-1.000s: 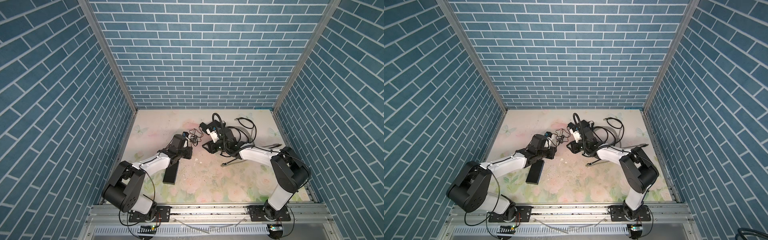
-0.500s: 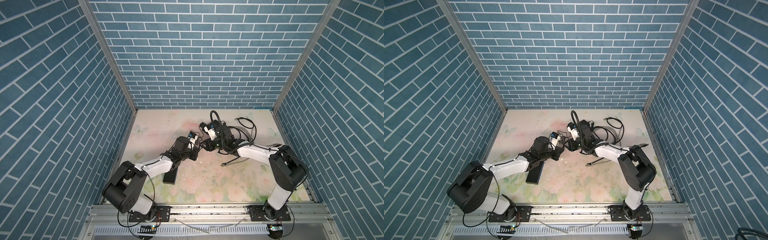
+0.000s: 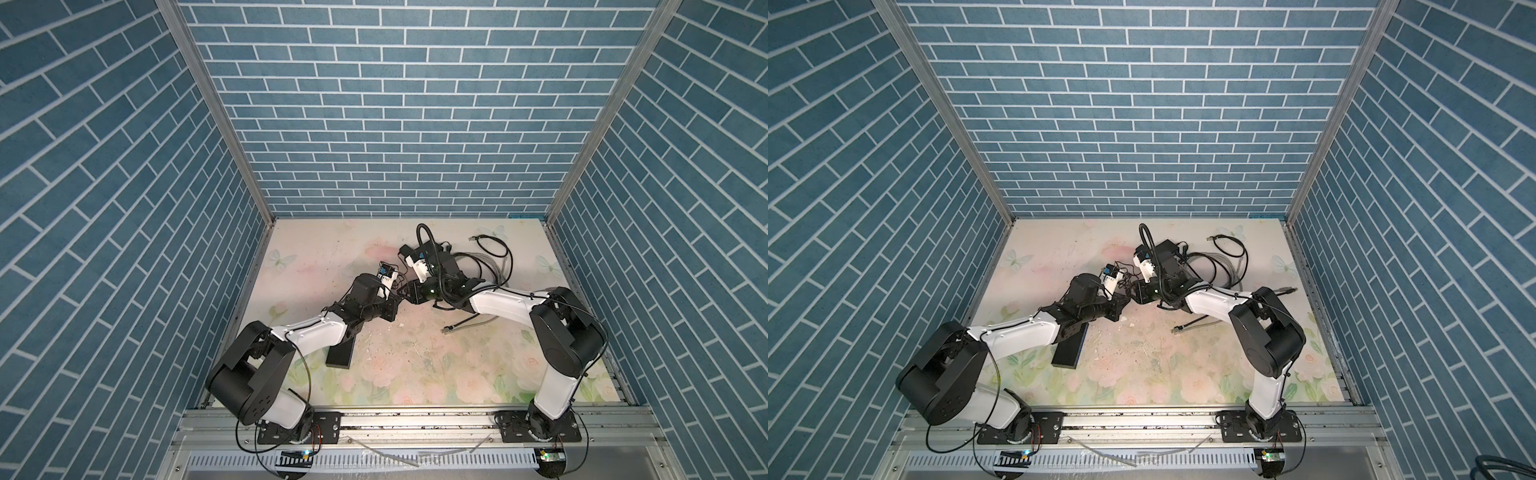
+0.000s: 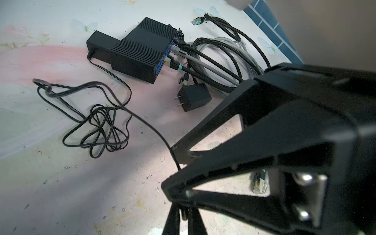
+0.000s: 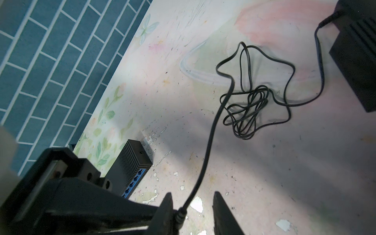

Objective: Insert the plug into the switch port

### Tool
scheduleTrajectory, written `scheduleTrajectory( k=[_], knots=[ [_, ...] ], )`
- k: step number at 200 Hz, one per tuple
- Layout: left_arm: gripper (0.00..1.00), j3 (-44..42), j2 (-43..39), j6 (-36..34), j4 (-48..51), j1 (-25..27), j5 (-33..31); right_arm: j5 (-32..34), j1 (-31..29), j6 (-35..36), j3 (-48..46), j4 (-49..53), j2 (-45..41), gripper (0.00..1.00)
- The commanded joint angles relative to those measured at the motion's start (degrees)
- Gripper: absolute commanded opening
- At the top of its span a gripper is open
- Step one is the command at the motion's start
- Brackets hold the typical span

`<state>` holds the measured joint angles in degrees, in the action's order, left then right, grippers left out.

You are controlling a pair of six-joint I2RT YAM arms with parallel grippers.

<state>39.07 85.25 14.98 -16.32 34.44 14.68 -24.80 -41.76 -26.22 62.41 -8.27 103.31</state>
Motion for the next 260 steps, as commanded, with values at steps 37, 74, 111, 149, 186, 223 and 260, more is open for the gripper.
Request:
scheduleTrajectory(
  k=[37, 74, 111, 149, 186, 223, 260],
  knots=[
    [0.03, 0.6, 1.3, -0.5, -1.8, 0.3, -0.9, -2.7, -0.4, -2.1, 2.6, -0.7, 1.0, 0.15],
    [0.03, 0.7, 2.3, -0.5, -1.8, 0.3, -1.7, -3.0, -0.5, -2.4, 2.3, -1.4, 0.6, 0.01],
    [0.21, 0.7, 2.4, -0.2, 0.8, 0.3, -4.4, -0.9, -0.4, -2.7, 1.1, -3.2, -0.4, 0.0],
    [0.52, 0.4, -0.9, -0.2, 5.2, 0.2, -9.1, 2.0, -0.3, -2.5, -0.7, -4.6, -1.9, 0.0],
    [0.57, 0.0, -6.0, 0.1, 13.3, 0.2, -14.6, 3.8, 0.2, -1.4, -1.9, -4.5, -3.1, 0.0],
    [0.81, -1.1, -12.7, 2.8, 22.6, 0.0, -22.0, 5.3, 1.2, 0.3, -3.0, -3.7, -4.6, 0.0],
    [1.0, -3.8, -19.1, 6.1, 29.0, -0.8, -26.7, 6.3, 1.8, 2.3, -4.1, -2.3, -6.2, 0.0]
  ],
)
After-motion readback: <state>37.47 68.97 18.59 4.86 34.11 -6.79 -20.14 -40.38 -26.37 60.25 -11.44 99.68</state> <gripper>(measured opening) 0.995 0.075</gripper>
